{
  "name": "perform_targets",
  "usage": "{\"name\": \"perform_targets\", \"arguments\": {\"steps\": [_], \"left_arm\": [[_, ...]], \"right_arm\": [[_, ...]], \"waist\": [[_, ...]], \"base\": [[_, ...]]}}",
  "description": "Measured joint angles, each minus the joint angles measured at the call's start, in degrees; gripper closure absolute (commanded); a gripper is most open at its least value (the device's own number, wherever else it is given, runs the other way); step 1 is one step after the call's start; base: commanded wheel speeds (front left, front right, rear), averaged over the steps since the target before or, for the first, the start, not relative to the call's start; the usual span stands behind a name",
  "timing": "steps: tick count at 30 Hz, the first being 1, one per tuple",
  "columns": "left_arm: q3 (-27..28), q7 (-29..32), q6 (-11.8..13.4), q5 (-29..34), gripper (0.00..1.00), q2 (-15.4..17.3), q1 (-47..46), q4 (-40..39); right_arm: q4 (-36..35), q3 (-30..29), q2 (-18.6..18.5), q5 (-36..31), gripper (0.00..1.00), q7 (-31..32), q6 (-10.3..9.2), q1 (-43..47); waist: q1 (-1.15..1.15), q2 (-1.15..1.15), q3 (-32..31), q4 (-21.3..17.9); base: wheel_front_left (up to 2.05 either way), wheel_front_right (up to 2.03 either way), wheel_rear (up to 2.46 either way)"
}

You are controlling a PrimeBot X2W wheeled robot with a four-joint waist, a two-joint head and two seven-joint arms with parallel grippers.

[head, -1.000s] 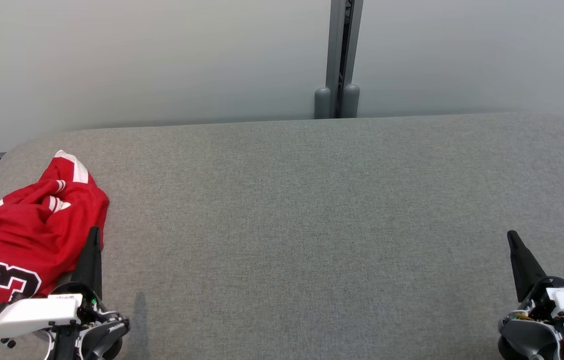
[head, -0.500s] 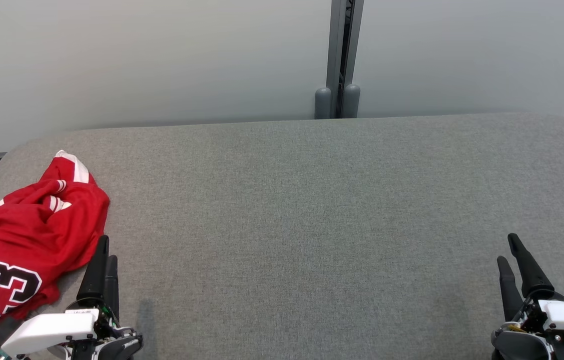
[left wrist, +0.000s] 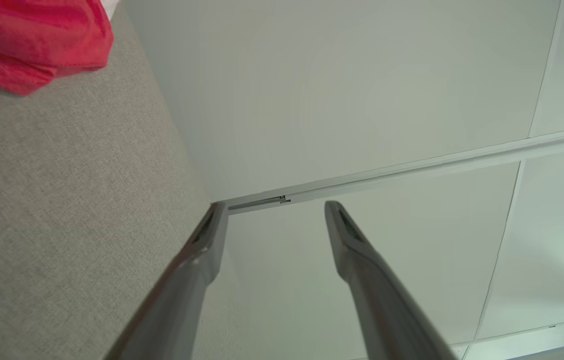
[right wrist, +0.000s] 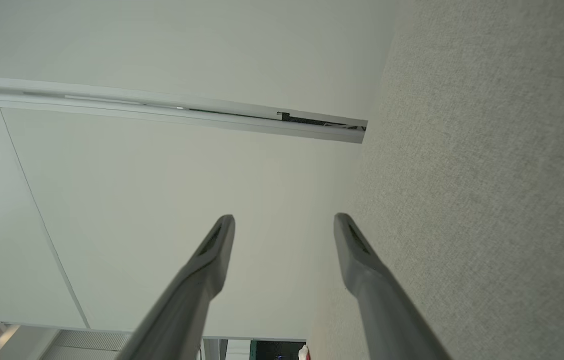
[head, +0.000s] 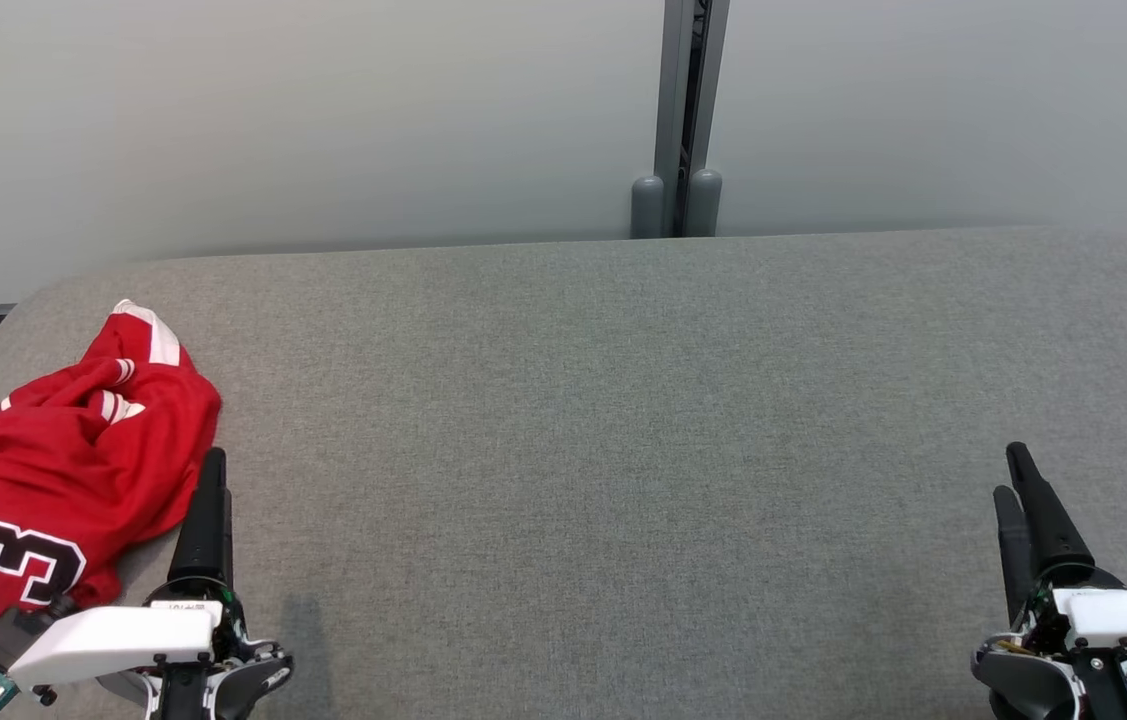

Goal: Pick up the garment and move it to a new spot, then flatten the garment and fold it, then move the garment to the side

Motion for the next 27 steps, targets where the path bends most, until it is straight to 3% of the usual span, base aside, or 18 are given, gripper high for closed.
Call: {"name": "perform_targets", "arguments": {"steps": [12, 27], "left_arm": [[-1.7, -2.6, 1.6, 14.7, 0.00, 0.1, -0.1, -2.4], [-4.8, -5.4, 4.4, 34.9, 0.00, 0.2, 0.0, -3.1]], "right_arm": [[-1.8, 2.0, -0.3, -11.4, 0.00, -2.7, 0.00, 0.6], [-6.0, 3.4, -1.1, -37.0, 0.00, -5.6, 0.01, 0.9]], "waist": [[0.00, 0.00, 0.0, 0.2], [0.00, 0.00, -0.1, 0.5]], "base": [[0.00, 0.00, 0.00], [0.00, 0.00, 0.00]]}}
